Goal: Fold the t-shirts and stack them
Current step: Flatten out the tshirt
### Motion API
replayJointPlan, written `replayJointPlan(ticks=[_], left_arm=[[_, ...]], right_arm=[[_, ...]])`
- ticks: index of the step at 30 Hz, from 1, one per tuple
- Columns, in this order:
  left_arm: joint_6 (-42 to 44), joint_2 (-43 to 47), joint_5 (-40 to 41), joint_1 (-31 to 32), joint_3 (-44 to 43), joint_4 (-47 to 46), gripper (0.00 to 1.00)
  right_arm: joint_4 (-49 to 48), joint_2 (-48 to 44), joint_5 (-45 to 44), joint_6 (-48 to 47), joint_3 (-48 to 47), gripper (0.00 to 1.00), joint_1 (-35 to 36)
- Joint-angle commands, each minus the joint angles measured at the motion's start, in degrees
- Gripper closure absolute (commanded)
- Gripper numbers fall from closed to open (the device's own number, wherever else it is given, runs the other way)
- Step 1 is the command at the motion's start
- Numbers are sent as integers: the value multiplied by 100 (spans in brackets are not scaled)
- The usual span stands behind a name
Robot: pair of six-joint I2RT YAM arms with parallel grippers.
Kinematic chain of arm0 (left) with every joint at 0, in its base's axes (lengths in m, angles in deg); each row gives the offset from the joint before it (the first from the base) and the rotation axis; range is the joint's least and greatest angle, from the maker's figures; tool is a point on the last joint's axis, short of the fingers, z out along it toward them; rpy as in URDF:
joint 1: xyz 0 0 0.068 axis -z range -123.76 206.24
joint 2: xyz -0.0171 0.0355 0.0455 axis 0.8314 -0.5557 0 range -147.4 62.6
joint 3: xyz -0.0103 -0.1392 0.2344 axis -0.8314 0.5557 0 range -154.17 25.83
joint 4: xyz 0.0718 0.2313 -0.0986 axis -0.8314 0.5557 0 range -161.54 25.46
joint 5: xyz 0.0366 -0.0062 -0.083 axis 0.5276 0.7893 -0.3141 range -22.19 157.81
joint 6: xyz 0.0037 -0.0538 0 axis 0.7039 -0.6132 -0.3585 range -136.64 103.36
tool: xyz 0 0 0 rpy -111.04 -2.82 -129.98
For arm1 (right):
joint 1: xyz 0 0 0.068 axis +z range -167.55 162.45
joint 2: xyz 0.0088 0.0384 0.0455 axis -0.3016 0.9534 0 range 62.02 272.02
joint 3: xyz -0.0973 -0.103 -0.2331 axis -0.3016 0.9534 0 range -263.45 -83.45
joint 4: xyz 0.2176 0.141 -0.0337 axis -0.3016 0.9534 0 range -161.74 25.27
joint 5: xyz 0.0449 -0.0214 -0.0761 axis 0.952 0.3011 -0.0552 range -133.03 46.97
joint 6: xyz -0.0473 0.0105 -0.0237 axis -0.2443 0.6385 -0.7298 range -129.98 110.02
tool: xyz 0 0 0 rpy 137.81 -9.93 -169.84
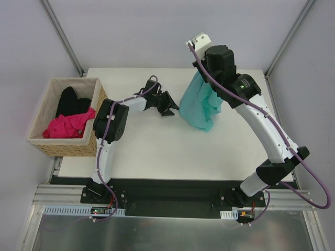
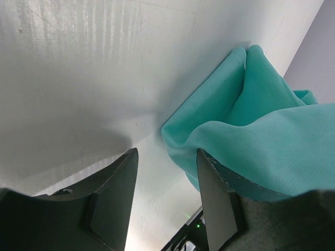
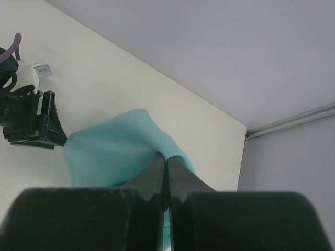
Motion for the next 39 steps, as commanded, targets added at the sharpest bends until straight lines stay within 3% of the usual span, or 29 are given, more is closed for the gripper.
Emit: replayJointPlan(ticks=[1, 39], left_arm=[[44, 285, -175, 53, -270, -136, 51], [-185, -357, -473, 712, -1096, 22, 52]], right_arm=[[-155, -72, -27, 37, -285, 99, -5], [-217, -116, -97, -86, -285, 99, 57]])
